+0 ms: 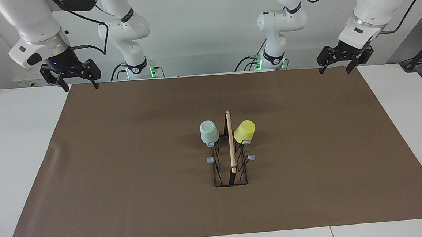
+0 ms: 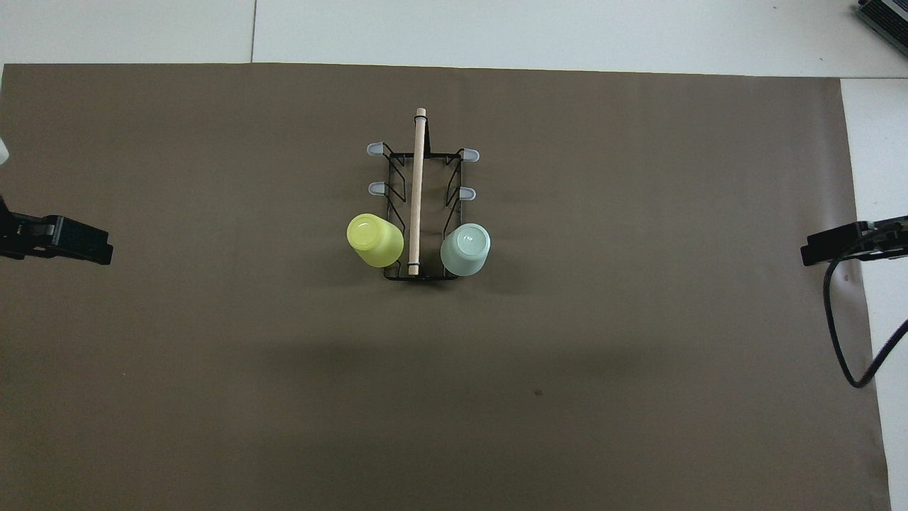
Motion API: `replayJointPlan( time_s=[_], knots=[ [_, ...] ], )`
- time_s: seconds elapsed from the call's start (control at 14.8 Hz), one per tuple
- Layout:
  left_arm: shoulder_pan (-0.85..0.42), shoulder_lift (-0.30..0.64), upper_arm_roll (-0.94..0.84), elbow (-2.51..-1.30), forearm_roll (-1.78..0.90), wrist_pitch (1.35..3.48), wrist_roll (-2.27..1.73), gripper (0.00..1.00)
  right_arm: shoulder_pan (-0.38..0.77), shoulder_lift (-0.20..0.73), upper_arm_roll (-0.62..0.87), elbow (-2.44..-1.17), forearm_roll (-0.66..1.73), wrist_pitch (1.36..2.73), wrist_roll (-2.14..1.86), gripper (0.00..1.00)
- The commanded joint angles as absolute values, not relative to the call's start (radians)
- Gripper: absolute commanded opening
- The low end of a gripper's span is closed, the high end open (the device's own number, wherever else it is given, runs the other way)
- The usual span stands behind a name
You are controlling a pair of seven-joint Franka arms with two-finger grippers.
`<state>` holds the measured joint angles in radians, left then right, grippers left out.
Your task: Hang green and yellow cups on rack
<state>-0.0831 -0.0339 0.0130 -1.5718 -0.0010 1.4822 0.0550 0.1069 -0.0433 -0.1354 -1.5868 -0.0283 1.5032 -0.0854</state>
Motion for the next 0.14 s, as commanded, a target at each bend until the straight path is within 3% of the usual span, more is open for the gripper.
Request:
replayJointPlan(
  time_s=[0.0, 0.07],
  knots=[
    [-0.064, -0.046, 0.003, -1.588, -0.02, 1.508, 0.072, 1.0, 0.101, -0.067, -0.132, -1.615, -0.031, 1.517, -0.107, 1.0],
    [-0.064, -0.046, 0.002, -1.589, -0.02, 1.508, 0.072, 1.0, 0.101, -0.067, -0.132, -1.615, -0.031, 1.517, -0.107, 1.0]
  ],
)
